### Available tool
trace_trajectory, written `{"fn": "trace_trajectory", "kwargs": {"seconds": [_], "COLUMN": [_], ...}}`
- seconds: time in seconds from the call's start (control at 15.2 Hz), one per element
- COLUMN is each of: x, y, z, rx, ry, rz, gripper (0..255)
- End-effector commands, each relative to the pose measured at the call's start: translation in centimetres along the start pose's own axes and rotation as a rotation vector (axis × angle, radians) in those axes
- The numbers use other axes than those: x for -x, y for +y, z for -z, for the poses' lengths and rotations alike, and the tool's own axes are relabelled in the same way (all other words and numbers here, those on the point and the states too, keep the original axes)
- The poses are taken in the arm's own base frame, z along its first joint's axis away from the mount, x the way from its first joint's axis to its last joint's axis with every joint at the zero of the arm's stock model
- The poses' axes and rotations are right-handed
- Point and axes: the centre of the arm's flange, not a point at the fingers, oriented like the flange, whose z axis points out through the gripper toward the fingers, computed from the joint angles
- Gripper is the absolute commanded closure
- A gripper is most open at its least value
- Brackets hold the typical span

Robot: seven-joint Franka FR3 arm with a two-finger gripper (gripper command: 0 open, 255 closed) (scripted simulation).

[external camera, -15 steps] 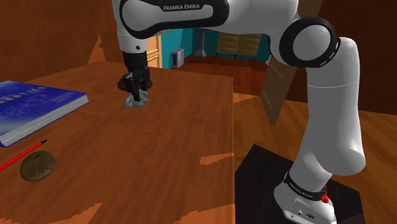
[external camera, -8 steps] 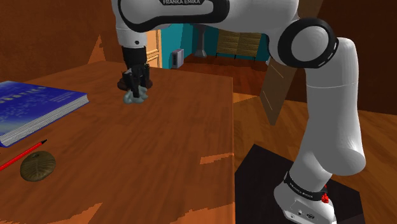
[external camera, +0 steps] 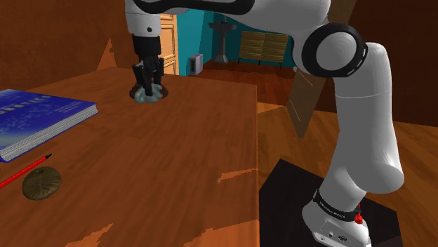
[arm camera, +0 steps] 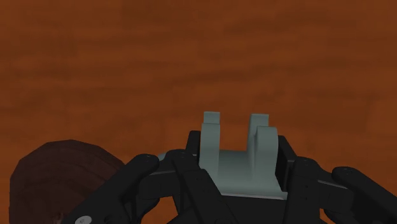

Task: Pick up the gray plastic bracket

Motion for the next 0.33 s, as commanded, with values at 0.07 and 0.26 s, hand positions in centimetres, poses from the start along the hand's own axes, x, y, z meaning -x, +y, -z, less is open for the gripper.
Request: {"fn": "trace_trajectory", "kwargs": {"seconds": [0.07, 0.26], "x": [0.0, 0.0], "y": [0.0, 0.0], "z": [1.6, 2.2], "rx": [0.000, 0.000], "ry": [0.000, 0.000], "rz": [0.000, 0.000], "gripper": [255, 255]}}
